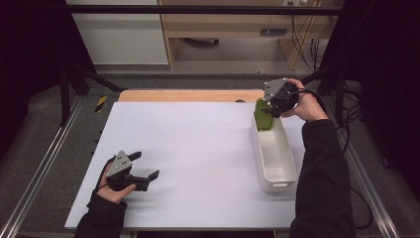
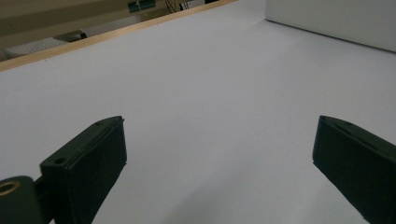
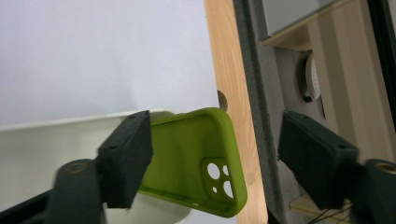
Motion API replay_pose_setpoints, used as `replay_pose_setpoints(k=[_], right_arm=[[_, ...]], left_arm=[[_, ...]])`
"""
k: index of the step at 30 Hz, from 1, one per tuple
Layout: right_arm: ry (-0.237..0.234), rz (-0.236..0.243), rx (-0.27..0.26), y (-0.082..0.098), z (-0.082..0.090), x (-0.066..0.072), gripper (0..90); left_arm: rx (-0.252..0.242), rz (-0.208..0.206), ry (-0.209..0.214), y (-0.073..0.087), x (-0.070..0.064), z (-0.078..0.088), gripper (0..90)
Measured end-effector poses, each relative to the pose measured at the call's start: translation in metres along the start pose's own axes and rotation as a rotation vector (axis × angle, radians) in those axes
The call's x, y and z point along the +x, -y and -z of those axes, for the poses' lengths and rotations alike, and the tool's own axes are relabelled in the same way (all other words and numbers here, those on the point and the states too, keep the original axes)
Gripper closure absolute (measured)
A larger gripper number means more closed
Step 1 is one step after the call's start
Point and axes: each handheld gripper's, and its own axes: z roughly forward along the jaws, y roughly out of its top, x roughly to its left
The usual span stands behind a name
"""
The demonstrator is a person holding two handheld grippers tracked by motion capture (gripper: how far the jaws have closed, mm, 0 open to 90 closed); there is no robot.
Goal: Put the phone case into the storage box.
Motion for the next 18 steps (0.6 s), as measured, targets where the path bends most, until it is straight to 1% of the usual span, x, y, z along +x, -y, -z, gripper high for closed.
replay_pose_setpoints(k=[1, 3, 5, 6, 7, 8, 9, 10, 11, 13, 15, 16, 17, 18], right_arm=[[0.003, -0.025, -0.007, -0.001, 0.002, 0.0, 21.3], [0.015, -0.057, -0.026, -0.002, 0.007, 0.002, 18.0], [0.029, -0.105, -0.046, -0.004, 0.012, 0.004, 14.3], [0.037, -0.113, -0.053, -0.005, 0.015, 0.006, 13.2], [0.046, -0.131, -0.061, -0.006, 0.018, 0.007, 11.8], [0.049, -0.159, -0.07, -0.008, 0.021, 0.009, 9.6], [0.056, -0.169, -0.072, -0.009, 0.023, 0.01, 8.4], [0.073, -0.172, -0.07, -0.011, 0.026, 0.012, 7.9], [0.096, -0.181, -0.079, -0.013, 0.029, 0.014, 7.0], [0.108, -0.221, -0.084, -0.017, 0.036, 0.018, 5.2], [0.136, -0.239, -0.101, -0.02, 0.043, 0.023, 4.6], [0.132, -0.264, -0.11, -0.021, 0.047, 0.025, 3.7], [0.117, -0.304, -0.123, -0.022, 0.05, 0.027, 3.2], [0.097, -0.341, -0.12, -0.023, 0.052, 0.029, 3.1]], left_arm=[[0.0, 0.0, 0.0, 0.0, 0.0, 0.0, 2.9], [-0.001, 0.001, 0.0, 0.0, 0.0, 0.0, 2.9], [-0.001, 0.004, 0.0, 0.0, 0.0, 0.001, 2.8], [-0.002, 0.005, 0.001, 0.0, 0.0, 0.001, 2.7], [0.0, 0.004, 0.001, 0.0, -0.001, 0.001, 2.7], [0.001, 0.004, 0.002, 0.0, -0.001, 0.001, 2.6], [0.002, 0.005, 0.006, 0.0, -0.001, 0.001, 2.6], [0.002, 0.005, 0.008, 0.0, -0.001, 0.0, 2.7], [0.002, 0.007, 0.01, 0.0, -0.001, 0.0, 2.6], [-0.001, 0.008, 0.011, 0.0, -0.002, 0.001, 2.2], [-0.003, 0.011, 0.012, -0.001, -0.001, 0.002, 1.9], [-0.005, 0.012, 0.013, -0.001, -0.001, 0.002, 1.8], [-0.008, 0.014, 0.013, -0.001, -0.001, 0.002, 1.8], [-0.008, 0.016, 0.014, -0.001, -0.001, 0.002, 1.6]])
